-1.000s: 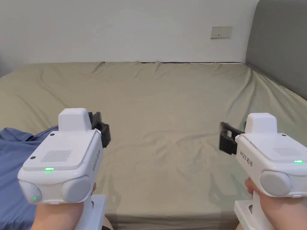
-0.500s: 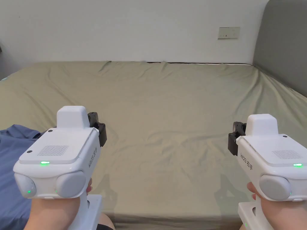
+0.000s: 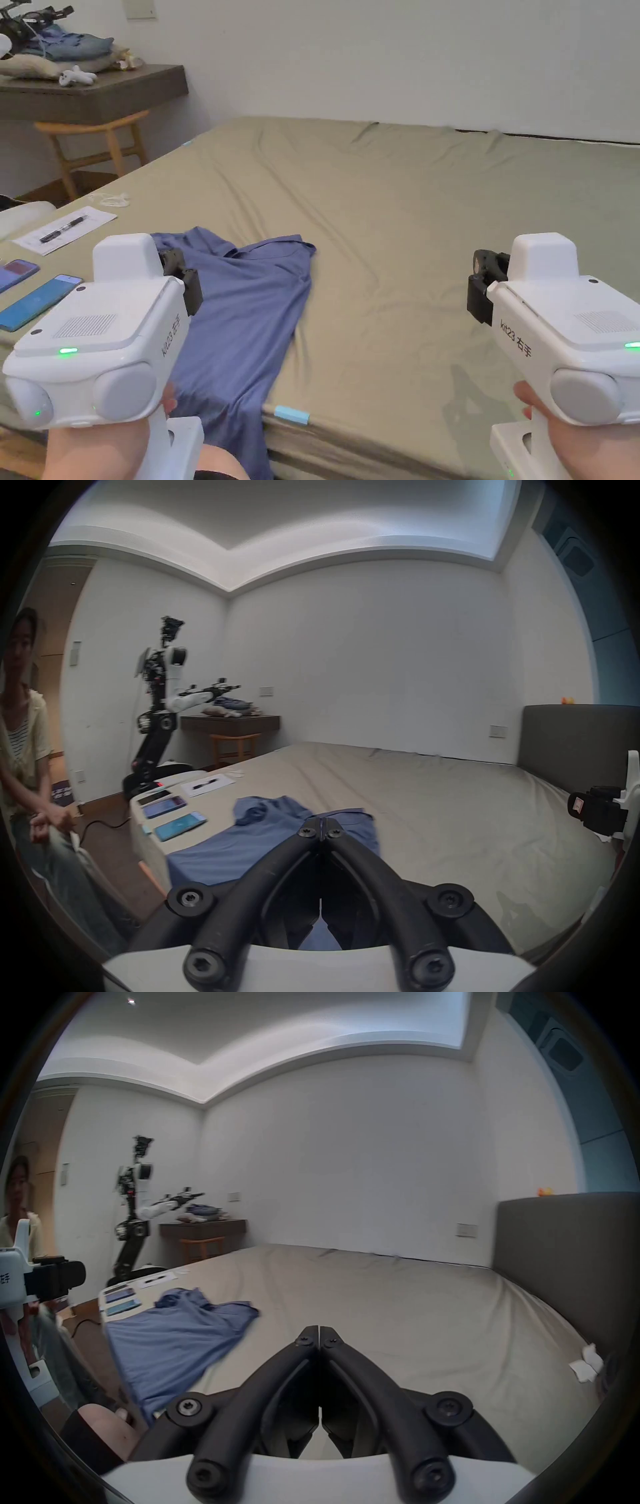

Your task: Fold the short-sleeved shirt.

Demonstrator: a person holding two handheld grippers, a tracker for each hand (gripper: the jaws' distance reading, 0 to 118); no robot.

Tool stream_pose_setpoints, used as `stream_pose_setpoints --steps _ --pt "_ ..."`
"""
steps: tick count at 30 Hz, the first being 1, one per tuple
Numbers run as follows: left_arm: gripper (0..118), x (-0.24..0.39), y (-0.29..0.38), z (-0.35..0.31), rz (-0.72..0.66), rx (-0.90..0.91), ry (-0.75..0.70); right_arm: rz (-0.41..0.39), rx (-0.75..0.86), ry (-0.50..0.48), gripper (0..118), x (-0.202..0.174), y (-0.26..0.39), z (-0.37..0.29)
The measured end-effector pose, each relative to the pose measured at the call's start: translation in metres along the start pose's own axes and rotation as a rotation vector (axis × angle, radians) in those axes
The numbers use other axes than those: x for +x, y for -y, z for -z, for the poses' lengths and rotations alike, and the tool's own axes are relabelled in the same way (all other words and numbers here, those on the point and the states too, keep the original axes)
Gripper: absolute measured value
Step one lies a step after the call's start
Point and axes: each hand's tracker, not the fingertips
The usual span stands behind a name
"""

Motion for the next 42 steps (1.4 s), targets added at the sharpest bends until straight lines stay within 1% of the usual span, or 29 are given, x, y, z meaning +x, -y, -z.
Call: stream_pose_setpoints --steps 3,5,7,9,10,13,16,19,22,25,26,27,28,29,30,31,32,34,36,37,38,39,40,41,42 --pt "0 -0.024 -0.001 -0.010 -0.020 0.008 -0.068 -0.046 0.034 -0.099 0 -0.028 -0.004 0.010" --pt "0 -0.034 0.000 -0.013 -0.025 0.009 -0.094 -0.021 0.031 -0.133 0 -0.039 -0.006 0.012" --pt "0 -0.042 0.000 -0.014 -0.037 0.002 -0.119 -0.026 0.031 -0.176 0 -0.048 -0.006 0.012" --pt "0 -0.046 0.000 -0.011 -0.065 -0.012 -0.131 -0.068 0.048 -0.190 0 -0.052 -0.004 0.006" --pt "0 -0.047 -0.001 -0.009 -0.081 -0.020 -0.135 -0.073 0.052 -0.192 0 -0.052 -0.004 0.004" --pt "0 -0.037 -0.007 0.004 -0.108 -0.046 -0.118 -0.069 0.049 -0.199 0 -0.044 -0.001 -0.001" --pt "0 -0.019 -0.020 0.023 -0.108 -0.075 -0.068 -0.042 0.010 -0.177 0 -0.029 0.004 -0.002" --pt "0 0.005 -0.029 0.065 -0.071 -0.117 -0.009 -0.029 -0.040 -0.156 0 -0.014 0.010 0.002" --pt "0 0.033 -0.029 0.131 -0.067 -0.265 0.128 -0.021 -0.089 -0.138 0 0.001 0.018 0.004" --pt "0 0.065 -0.008 0.205 -0.087 -0.377 0.185 -0.016 -0.130 -0.114 0 0.016 0.022 0.009" --pt "19 0.073 0.004 0.232 -0.105 -0.445 0.228 -0.009 -0.141 -0.106 0 0.022 0.023 0.010" --pt "55 0.080 0.016 0.255 -0.117 -0.495 0.240 0.013 -0.170 -0.097 0 0.027 0.024 0.012" --pt "94 0.084 0.028 0.273 -0.121 -0.530 0.243 0.005 -0.164 -0.076 0 0.032 0.025 0.014" --pt "116 0.090 0.042 0.291 -0.111 -0.589 0.223 0.002 -0.166 -0.068 0 0.036 0.027 0.015" --pt "115 0.094 0.052 0.305 -0.081 -0.603 0.187 -0.006 -0.169 -0.056 0 0.040 0.028 0.016" --pt "109 0.098 0.059 0.315 -0.056 -0.590 0.167 -0.011 -0.175 -0.048 0 0.043 0.030 0.017" --pt "101 0.104 0.066 0.326 -0.010 -0.597 0.158 -0.015 -0.183 -0.039 0 0.045 0.032 0.019" --pt "100 0.115 0.078 0.340 0.084 -0.619 0.177 -0.014 -0.208 -0.030 0 0.050 0.036 0.022" --pt "97 0.126 0.085 0.355 0.108 -0.678 0.161 -0.012 -0.234 -0.025 0 0.053 0.042 0.025" --pt "88 0.130 0.088 0.359 0.118 -0.699 0.158 -0.016 -0.237 -0.023 0 0.053 0.043 0.025" --pt "62 0.136 0.090 0.364 0.140 -0.716 0.128 -0.020 -0.244 -0.020 0 0.053 0.044 0.024" --pt "42 0.139 0.093 0.367 0.184 -0.697 0.081 -0.023 -0.246 -0.020 0 0.054 0.044 0.024" --pt "34 0.140 0.096 0.369 0.218 -0.689 0.051 -0.027 -0.246 -0.021 0 0.053 0.044 0.023" --pt "22 0.137 0.098 0.369 0.211 -0.678 0.040 -0.036 -0.245 -0.022 0 0.053 0.044 0.023" --pt "7 0.134 0.094 0.369 0.129 -0.674 0.083 -0.048 -0.242 -0.020 0 0.053 0.044 0.021"
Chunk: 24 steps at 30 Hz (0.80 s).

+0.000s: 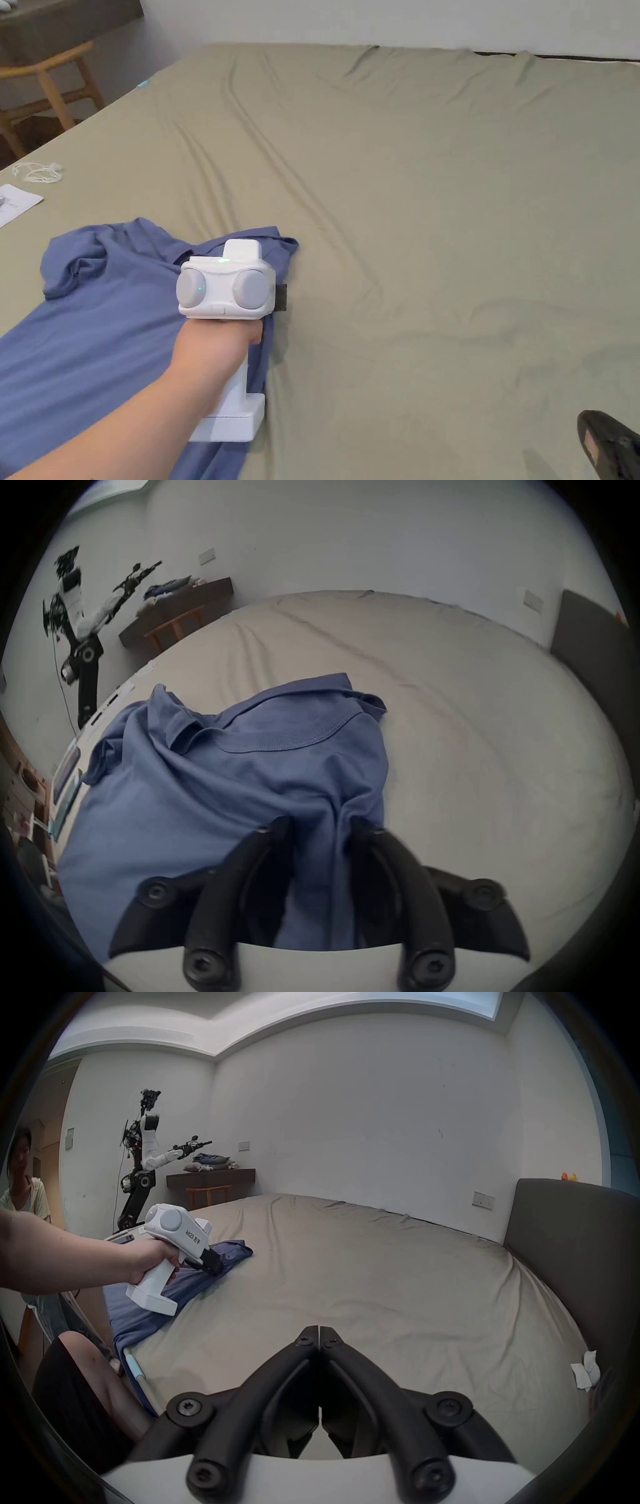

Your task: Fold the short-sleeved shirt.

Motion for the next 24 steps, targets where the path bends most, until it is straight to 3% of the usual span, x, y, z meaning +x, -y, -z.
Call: stream_pose_setpoints --steps 2,4,8,15,19,24 --pt "2 -0.007 -0.001 0.000 -0.022 -0.003 -0.052 -0.014 0.005 0.004 0 0.000 0.000 -0.003" --pt "2 -0.022 0.000 -0.008 -0.086 0.000 0.049 -0.021 0.008 0.005 0 0.001 0.000 -0.006" --pt "2 -0.031 -0.011 -0.048 0.001 0.121 0.059 -0.025 0.017 0.008 0 0.002 -0.003 -0.006" --pt "2 -0.033 -0.076 -0.157 -0.080 0.305 0.153 0.063 0.046 -0.024 0 0.006 -0.011 -0.002" --pt "2 0.003 -0.112 -0.216 -0.016 0.411 0.249 0.118 0.071 -0.024 0 0.012 -0.016 -0.006" --pt "2 0.092 -0.139 -0.277 0.070 0.464 0.451 0.179 0.091 0.018 0 0.030 -0.018 -0.016"
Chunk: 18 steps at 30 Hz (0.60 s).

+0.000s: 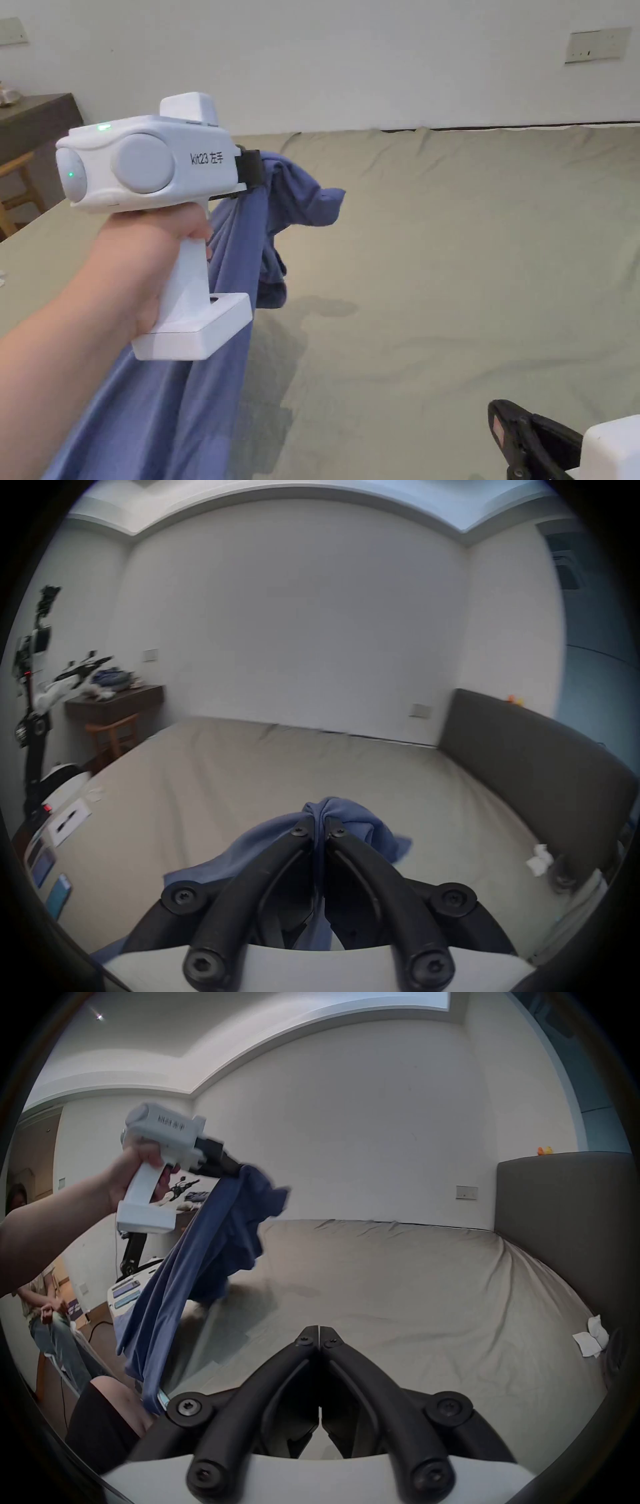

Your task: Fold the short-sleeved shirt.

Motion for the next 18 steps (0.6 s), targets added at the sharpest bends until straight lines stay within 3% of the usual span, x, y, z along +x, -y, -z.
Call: stream_pose_setpoints --steps 5,6,9,10,15,18 --pt "2 0.127 -0.012 0.010 0.083 0.024 0.259 0.029 0.054 0.110 0 0.005 -0.003 0.000" --pt "2 0.155 -0.009 0.016 0.105 0.022 0.301 0.037 0.062 0.149 0 0.027 -0.001 -0.049" --pt "2 0.222 0.013 0.042 0.095 -0.071 0.400 0.070 0.074 0.270 0 0.037 0.000 -0.062" --pt "2 0.240 0.024 0.050 0.099 -0.099 0.417 0.077 0.080 0.312 0 0.058 0.001 -0.086" --pt "2 0.316 0.126 0.092 0.116 -0.305 0.481 0.113 0.124 0.542 0 0.100 0.008 -0.129" --pt "2 0.347 0.197 0.110 0.197 -0.401 0.513 0.119 0.139 0.587 0 0.116 0.014 -0.147"
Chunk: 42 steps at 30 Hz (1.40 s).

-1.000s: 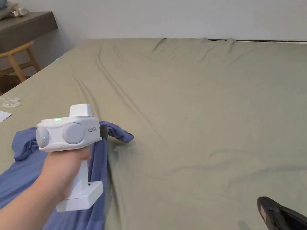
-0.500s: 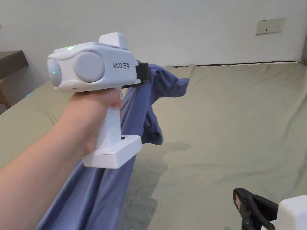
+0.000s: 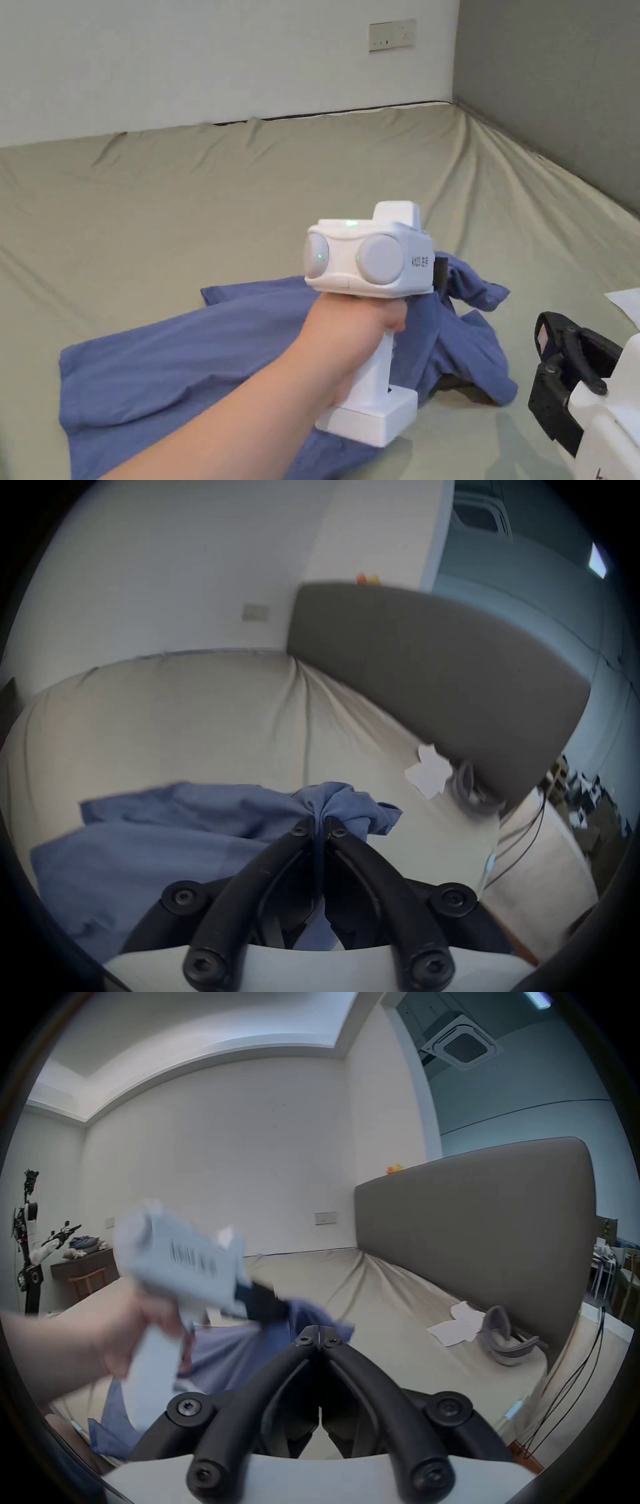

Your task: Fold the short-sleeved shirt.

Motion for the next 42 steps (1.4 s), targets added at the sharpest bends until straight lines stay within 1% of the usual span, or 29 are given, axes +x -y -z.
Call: stream_pose_setpoints --steps 1,3,5,6,7,8,9,10,11,12,13,15,17,18,19,20,21,22,23,24,25,27,28,31,34,36,38,40,42 --pt "2 0.007 0.014 0.014 0.018 -0.021 -0.005 -0.010 -0.005 0.005 0 0.005 0.001 0.000" --pt "2 0.017 0.041 0.045 0.015 -0.097 -0.015 -0.047 0.000 0.065 0 0.016 0.005 -0.001" --pt "2 0.023 0.058 0.063 0.007 -0.108 -0.018 -0.034 -0.009 0.057 0 0.024 0.006 -0.003" --pt "7 0.024 0.065 0.070 0.003 -0.113 -0.026 -0.021 -0.015 0.056 0 0.027 0.007 -0.004" --pt "18 0.023 0.071 0.074 0.002 -0.115 -0.028 -0.014 -0.016 0.058 0 0.030 0.007 -0.005" --pt "41 0.022 0.076 0.077 -0.001 -0.119 -0.028 -0.012 -0.017 0.059 0 0.033 0.007 -0.006" --pt "78 0.021 0.077 0.075 -0.053 -0.095 -0.030 -0.012 -0.020 0.058 0 0.034 0.008 -0.006" --pt "102 0.018 0.078 0.072 -0.095 -0.079 -0.013 -0.011 -0.023 0.058 0 0.035 0.008 -0.006" --pt "111 0.011 0.077 0.065 -0.136 -0.073 0.028 -0.007 -0.025 0.057 0 0.035 0.009 -0.004" --pt "112 0.005 0.077 0.056 -0.169 -0.052 0.062 0.001 -0.028 0.051 0 0.035 0.008 -0.003" --pt "112 0.001 0.071 0.043 -0.167 -0.014 0.078 0.006 -0.030 0.045 0 0.034 0.008 -0.002" --pt "112 -0.014 0.068 0.003 -0.125 0.078 0.092 0.001 -0.029 0.027 0 0.029 0.008 0.001" --pt "109 -0.027 0.066 -0.045 -0.093 0.170 0.057 -0.014 -0.028 -0.001 0 0.022 0.006 0.005" --pt "104 -0.037 0.066 -0.074 -0.074 0.183 0.015 -0.020 -0.026 -0.020 0 0.017 0.006 0.007" --pt "96 -0.045 0.069 -0.098 -0.062 0.212 -0.014 -0.025 -0.025 -0.031 0 0.013 0.006 0.009" --pt "82 -0.057 0.075 -0.130 -0.052 0.276 -0.068 -0.032 -0.024 -0.044 0 0.007 0.005 0.013" --pt "59 -0.071 0.078 -0.160 -0.037 0.333 -0.132 -0.040 -0.025 -0.062 0 0.001 0.005 0.015" --pt "42 -0.081 0.083 -0.184 -0.015 0.365 -0.185 -0.047 -0.027 -0.075 0 -0.003 0.006 0.017" --pt "42 -0.093 0.090 -0.211 -0.002 0.388 -0.262 -0.054 -0.029 -0.091 0 -0.010 0.006 0.020" --pt "37 -0.105 0.098 -0.235 -0.003 0.404 -0.350 -0.064 -0.033 -0.111 0 -0.017 0.006 0.021" --pt "26 -0.118 0.104 -0.254 -0.018 0.411 -0.410 -0.074 -0.038 -0.126 0 -0.023 0.007 0.023" --pt "7 -0.143 0.125 -0.297 -0.059 0.438 -0.484 -0.100 -0.042 -0.154 0 -0.036 0.008 0.026" --pt "1 -0.151 0.135 -0.311 -0.071 0.437 -0.508 -0.107 -0.046 -0.168 0 -0.038 0.011 0.030" --pt "0 -0.171 0.169 -0.347 -0.092 0.418 -0.607 -0.121 -0.073 -0.224 0 -0.051 0.015 0.036" --pt "0 -0.189 0.203 -0.362 -0.136 0.439 -0.664 -0.190 -0.075 -0.249 0 -0.072 0.018 0.035" --pt "0 -0.202 0.212 -0.364 -0.194 0.407 -0.651 -0.242 -0.071 -0.262 0 -0.081 0.022 0.037" --pt "0 -0.201 0.211 -0.365 -0.176 0.414 -0.654 -0.276 -0.044 -0.272 0 -0.089 0.024 0.037" --pt "0 -0.204 0.212 -0.365 -0.170 0.425 -0.671 -0.267 -0.054 -0.284 0 -0.094 0.024 0.038" --pt "0 -0.203 0.214 -0.364 -0.164 0.422 -0.668 -0.287 -0.043 -0.281 0 -0.100 0.024 0.036"
